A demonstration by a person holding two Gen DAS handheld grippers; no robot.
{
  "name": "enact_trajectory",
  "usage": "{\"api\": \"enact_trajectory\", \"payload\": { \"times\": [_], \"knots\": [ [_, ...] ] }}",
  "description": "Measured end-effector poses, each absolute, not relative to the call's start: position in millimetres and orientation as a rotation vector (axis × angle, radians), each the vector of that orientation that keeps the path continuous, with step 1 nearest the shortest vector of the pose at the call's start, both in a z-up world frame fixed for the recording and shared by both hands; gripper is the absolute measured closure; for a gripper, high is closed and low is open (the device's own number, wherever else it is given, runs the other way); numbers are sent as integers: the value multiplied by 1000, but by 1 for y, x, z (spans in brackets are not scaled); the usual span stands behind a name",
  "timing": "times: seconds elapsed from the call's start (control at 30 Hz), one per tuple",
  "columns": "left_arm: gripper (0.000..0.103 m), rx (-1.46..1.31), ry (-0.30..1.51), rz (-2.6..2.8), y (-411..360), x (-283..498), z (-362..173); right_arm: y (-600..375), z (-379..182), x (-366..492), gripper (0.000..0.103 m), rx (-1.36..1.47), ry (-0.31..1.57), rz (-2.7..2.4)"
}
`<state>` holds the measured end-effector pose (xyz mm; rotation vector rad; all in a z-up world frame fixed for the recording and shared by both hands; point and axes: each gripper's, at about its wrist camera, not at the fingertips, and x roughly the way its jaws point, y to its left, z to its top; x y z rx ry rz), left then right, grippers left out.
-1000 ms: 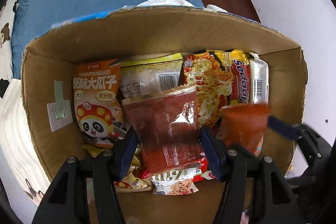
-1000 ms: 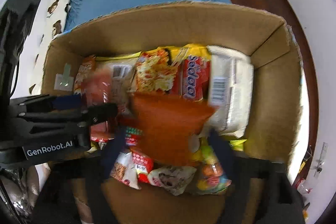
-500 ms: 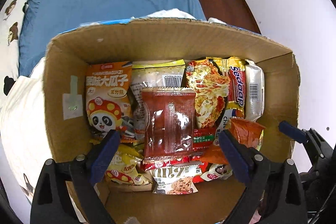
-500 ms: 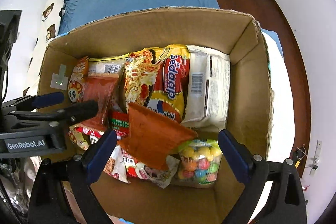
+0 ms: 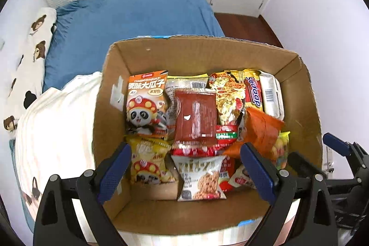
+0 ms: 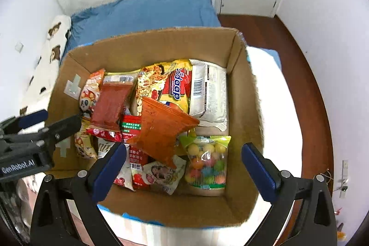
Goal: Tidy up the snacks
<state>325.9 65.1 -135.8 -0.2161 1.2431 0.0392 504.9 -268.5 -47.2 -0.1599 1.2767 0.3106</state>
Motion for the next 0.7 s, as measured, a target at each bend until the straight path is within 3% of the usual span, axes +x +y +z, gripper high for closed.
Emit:
{"api": "enact_trajectory", "payload": {
  "times": [0.7],
  "knots": [
    [6,-171,938,85,44,168,-43,-312,61,369,1,-93,1008,352]
  ]
}}
